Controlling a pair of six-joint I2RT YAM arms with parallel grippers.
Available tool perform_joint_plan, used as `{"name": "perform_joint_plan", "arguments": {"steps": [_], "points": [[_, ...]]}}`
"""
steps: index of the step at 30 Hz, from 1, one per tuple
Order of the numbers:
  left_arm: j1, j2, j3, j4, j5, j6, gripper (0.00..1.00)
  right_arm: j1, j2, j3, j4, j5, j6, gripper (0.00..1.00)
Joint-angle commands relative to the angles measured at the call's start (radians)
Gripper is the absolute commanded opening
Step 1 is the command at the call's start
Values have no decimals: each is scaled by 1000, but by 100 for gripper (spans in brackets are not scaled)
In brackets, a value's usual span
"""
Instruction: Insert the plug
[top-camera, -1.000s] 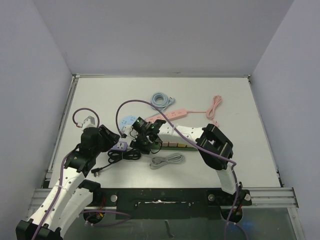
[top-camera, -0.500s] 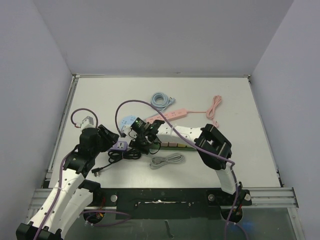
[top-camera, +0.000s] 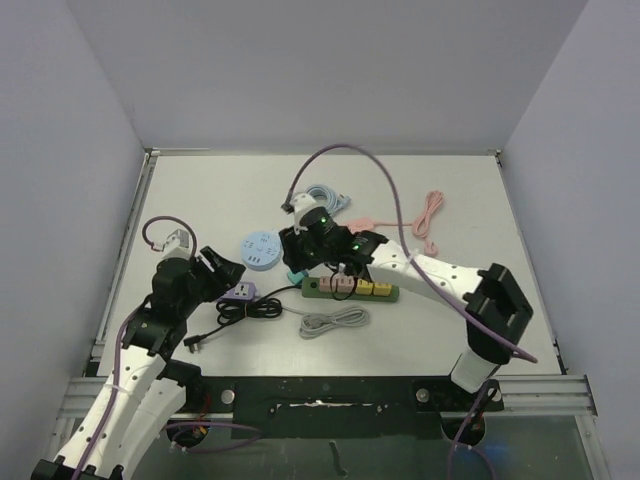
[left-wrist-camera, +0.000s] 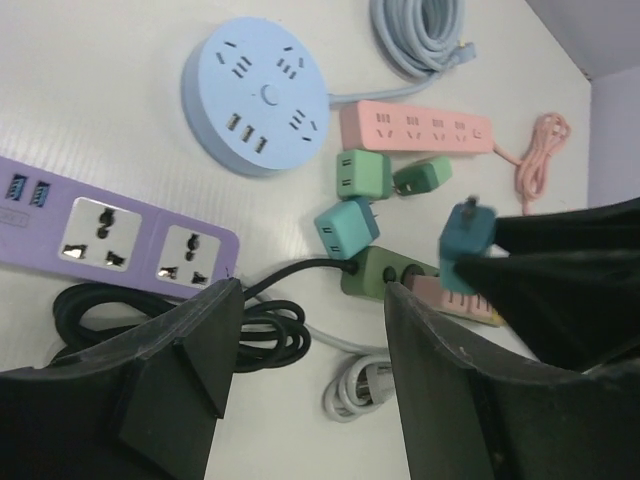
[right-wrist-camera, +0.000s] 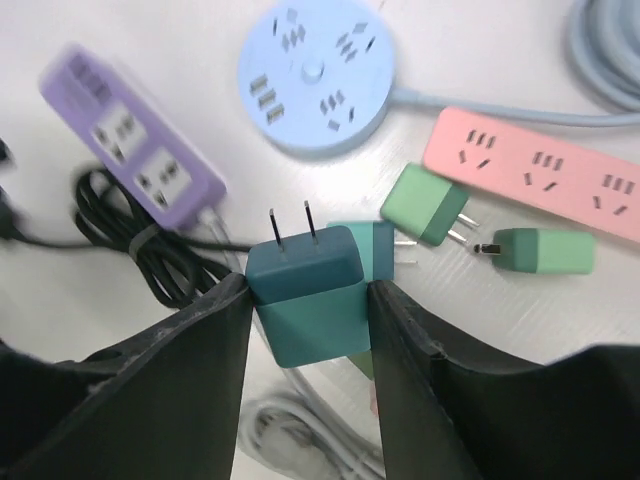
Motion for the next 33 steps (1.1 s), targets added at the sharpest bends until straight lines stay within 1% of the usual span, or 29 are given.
{"name": "perform_joint_plan", "arguments": {"steps": [1,4,7,8,12,14,15,18,21,25,27,29,33], "points": [[2,-10,23,196,178,57,57,-24,-161,-74,221,101,396,33],[1,3,6,310,276,63,57,-32,-230,-141,265,156,646,36],[-6,6,-17,415,303,63,57,-39,-295,-234,355,187,859,39],[-8,5,-25,451,301,59,57,-38,-311,-258,384,193,941,39],[-34,2,-57,590,263,44,57,-33,-336,-299,450,208,1141,39],[-63,6,-75,654,221,49,57,-23,-340,-309,480,224,1229,39],[-96,10,-82,675,195,55,57,-18,-340,-315,496,230,1268,39],[-201,27,-96,717,88,109,57,-7,-338,-315,508,263,1362,40],[-322,57,-88,731,-67,190,57,5,-337,-320,517,291,1441,41],[-440,111,-90,820,-207,282,57,7,-327,-329,554,276,1490,41],[-467,143,-93,878,-257,308,57,5,-334,-351,586,271,1502,40],[-472,165,-97,927,-290,330,57,7,-342,-356,578,272,1513,40],[-473,186,-117,1031,-340,381,51,8,-360,-363,570,275,1535,40]]}}
